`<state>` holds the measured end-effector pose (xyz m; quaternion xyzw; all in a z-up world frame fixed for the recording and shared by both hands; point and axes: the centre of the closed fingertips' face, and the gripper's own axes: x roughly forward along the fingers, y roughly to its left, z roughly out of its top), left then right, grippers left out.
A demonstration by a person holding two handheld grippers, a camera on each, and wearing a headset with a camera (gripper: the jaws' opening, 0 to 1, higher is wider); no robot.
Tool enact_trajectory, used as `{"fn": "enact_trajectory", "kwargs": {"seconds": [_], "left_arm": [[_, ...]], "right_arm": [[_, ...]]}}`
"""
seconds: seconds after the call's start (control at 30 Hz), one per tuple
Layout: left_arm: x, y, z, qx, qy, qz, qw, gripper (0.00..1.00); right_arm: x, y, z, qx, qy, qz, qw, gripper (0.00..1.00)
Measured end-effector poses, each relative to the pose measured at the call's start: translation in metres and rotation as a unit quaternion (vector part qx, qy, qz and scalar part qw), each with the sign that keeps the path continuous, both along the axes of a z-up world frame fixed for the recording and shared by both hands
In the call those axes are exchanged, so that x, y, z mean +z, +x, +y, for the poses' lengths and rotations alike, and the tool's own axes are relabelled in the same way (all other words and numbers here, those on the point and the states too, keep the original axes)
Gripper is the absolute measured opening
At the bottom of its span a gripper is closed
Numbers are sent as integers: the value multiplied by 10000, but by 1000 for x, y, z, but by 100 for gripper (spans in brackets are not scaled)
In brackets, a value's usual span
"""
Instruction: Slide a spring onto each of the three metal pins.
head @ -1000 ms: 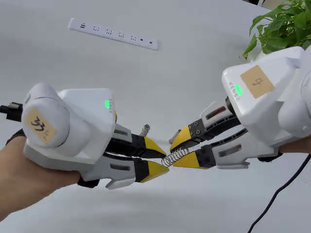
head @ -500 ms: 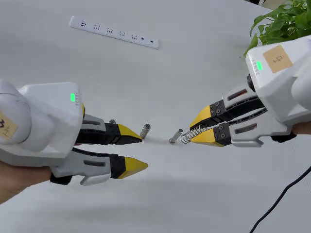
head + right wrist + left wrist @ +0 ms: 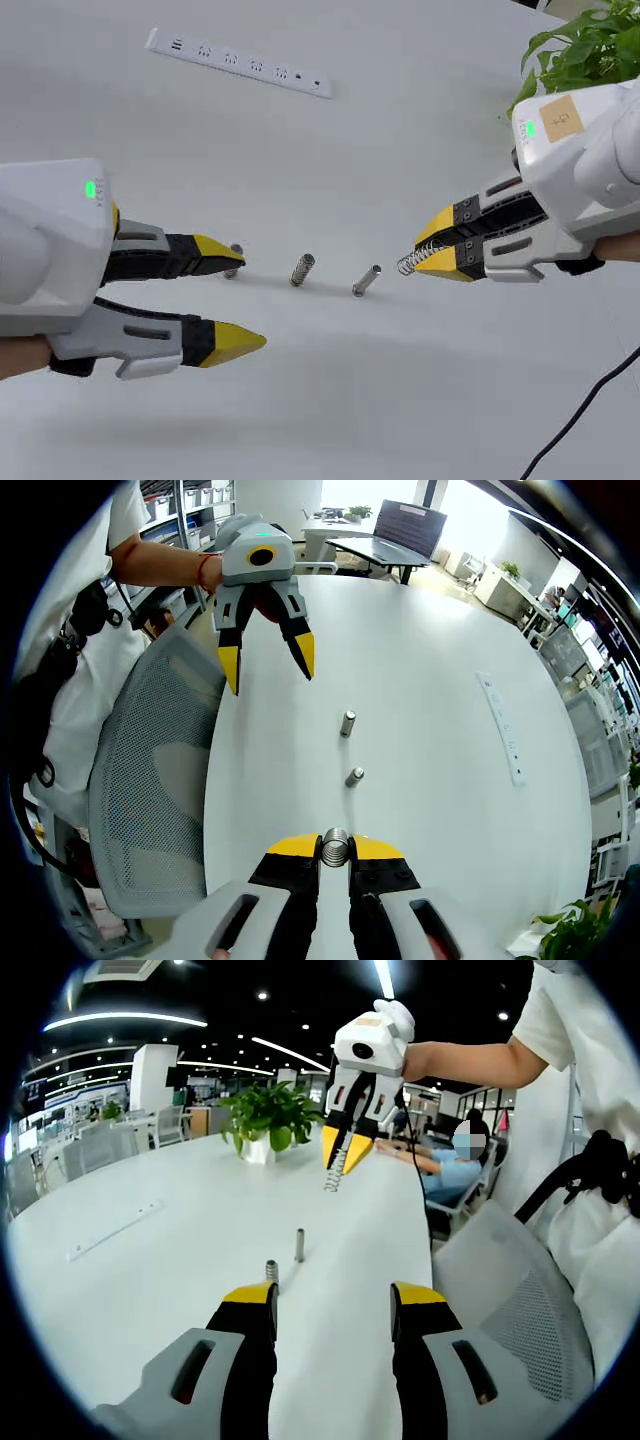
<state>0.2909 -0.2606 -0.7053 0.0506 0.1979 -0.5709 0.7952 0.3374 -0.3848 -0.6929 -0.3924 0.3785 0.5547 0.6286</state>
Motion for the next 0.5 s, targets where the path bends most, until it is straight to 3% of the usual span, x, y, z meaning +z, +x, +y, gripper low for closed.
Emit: {"fn": "enact_trajectory", "kwargs": {"seconds": [0.37,0.5], "left_arm": [[-4,6,15,115,45,-53,9999,58],[-6,9,19,174,12,-49,9998,69]], "right_arm": [[-19,15,-1,-121,-152,50,9998,6],[-28,24,-3,-159,-207,81,9996,6]]}}
